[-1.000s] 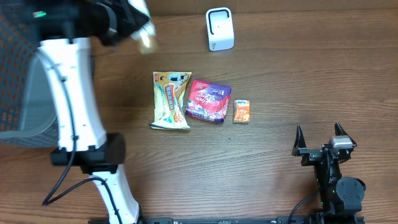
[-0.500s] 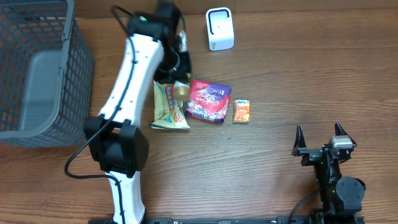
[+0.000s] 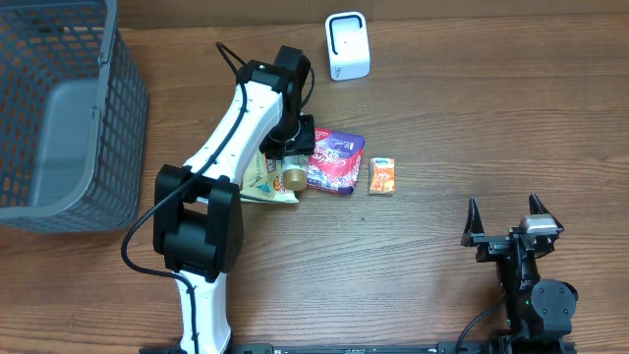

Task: Scan the item barcode
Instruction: 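Carry the white tube over and set it between wipes and purple pack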

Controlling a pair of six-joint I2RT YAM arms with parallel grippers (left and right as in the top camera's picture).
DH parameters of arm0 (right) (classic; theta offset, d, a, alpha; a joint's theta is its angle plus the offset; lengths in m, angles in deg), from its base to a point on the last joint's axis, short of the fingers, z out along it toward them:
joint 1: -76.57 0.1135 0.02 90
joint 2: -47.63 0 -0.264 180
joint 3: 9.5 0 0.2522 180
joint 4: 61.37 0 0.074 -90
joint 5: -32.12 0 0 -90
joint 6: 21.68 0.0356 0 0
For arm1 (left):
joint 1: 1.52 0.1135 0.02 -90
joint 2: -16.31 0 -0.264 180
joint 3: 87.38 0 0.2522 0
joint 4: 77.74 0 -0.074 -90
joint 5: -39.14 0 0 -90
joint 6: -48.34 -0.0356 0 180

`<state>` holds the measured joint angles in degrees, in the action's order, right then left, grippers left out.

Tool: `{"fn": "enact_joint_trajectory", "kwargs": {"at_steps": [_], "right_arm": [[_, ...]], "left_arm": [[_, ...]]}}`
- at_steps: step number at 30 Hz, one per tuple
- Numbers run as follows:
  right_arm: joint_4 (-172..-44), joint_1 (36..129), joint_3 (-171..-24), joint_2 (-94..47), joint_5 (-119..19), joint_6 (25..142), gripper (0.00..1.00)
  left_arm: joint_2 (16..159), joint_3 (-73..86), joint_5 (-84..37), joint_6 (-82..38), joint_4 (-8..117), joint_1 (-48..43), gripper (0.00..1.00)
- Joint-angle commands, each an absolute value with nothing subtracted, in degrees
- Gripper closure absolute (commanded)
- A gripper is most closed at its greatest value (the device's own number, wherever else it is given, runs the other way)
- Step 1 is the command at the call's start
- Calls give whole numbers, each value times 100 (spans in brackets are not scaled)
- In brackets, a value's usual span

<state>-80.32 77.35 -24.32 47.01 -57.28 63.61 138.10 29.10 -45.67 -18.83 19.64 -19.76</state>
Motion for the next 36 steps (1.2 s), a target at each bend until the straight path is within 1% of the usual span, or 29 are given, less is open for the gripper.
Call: {"fn": "enact_joint_trajectory", "kwargs": {"at_steps": [1,6,11,14,16,22,23,26,27,29,31,33,36], "right_arm": [[-7997,7709,-2371,4747,-5783,6337,0],[-7997,7709,-2371,4747,-5783,6337,0],[-7997,7709,-2371,4747,-5783,6337,0],[-7997,7709,-2371,4747,-5783,6335,0],[-7997,7709,-2371,4747,-5780,6337,0],[-7997,7709,-2371,4747,-5783,6337,0],[-7997,7709,-2371,4747,-5783,6337,0],[-7997,7709,-2371,4747,-5783,6337,0],[-7997,7709,-2371,4747,-5783,6337,0],[-7997,7709,-2371,4747,-5780,6337,0],[-7997,7709,-2371,4747,-5783,6337,0],[-7997,7709,-2371,4747,-5783,6337,0],[-7997,7709,-2371,4747,-5783,6335,0]], "left_arm": [[13705,2886,-4897,-1854,1999,-1941,48],[13703,3019,-4825,-1870,1896,-1847,47],[13703,3612,-4788,-1874,1354,-1670,47],[13703,4064,-4785,-1872,1019,-1565,49],[13703,4274,-4788,-1876,932,-1532,53],[13705,4226,-4807,-1891,960,-1545,76],[13705,4167,-4810,-1891,976,-1545,76],[13705,3878,-4807,-1867,1166,-1545,76],[13705,3684,-4785,-1863,1271,-1545,74],[13705,3533,-4783,-1870,1332,-1545,66],[13705,3526,-4750,-1867,1306,-1541,66],[13675,3631,-4637,-1878,1262,-1508,64],[13636,4248,-4366,-1946,853,-1383,62]]}}
